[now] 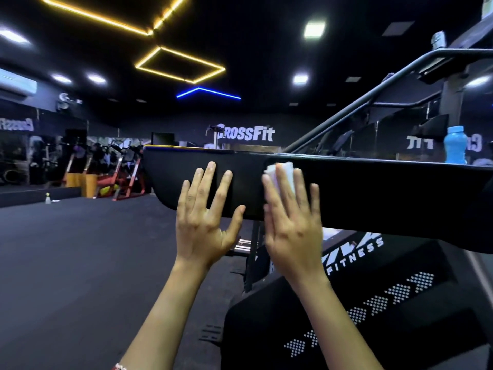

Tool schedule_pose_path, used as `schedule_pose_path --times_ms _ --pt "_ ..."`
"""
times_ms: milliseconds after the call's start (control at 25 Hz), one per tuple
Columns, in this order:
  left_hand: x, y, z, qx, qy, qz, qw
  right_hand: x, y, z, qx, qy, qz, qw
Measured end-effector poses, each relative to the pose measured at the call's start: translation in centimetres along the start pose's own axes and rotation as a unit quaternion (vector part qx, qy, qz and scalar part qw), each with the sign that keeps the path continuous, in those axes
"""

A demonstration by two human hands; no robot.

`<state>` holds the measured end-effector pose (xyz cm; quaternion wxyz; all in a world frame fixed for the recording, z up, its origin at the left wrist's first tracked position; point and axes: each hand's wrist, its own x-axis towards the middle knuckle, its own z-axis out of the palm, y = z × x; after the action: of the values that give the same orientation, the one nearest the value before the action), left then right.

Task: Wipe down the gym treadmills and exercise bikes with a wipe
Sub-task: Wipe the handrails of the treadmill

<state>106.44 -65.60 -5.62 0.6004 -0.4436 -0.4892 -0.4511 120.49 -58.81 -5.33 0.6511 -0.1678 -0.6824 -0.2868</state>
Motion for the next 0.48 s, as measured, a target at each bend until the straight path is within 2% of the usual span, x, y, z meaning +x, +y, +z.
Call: schedule_pose_path --times_ms 80,200,320,440,480 --pt "-0.4 -0.4 -0.2 -0.007 -0.004 -0.003 1.000 -1.5 0.0 -0.1 0.009 0.015 0.053 0.998" --pt "-0.8 -1.2 -0.5 -0.009 -0.003 -0.005 1.000 -2.4 -0.5 0.1 -0.006 -0.012 0.010 1.000" --pt "-0.8 -1.6 -0.5 -0.009 -0.002 -0.013 1.000 -0.8 -1.2 0.5 0.015 0.003 0.051 0.999" --pt "-0.9 -2.0 -0.6 -0.011 0.000 -0.014 1.000 0.7 -1.7 0.9 0.000 -0.018 -0.005 1.000" --pt "-0.9 -2.2 -0.7 -0.011 0.000 -0.020 1.000 1.3 -1.8 1.1 -0.003 -0.012 0.001 1.000"
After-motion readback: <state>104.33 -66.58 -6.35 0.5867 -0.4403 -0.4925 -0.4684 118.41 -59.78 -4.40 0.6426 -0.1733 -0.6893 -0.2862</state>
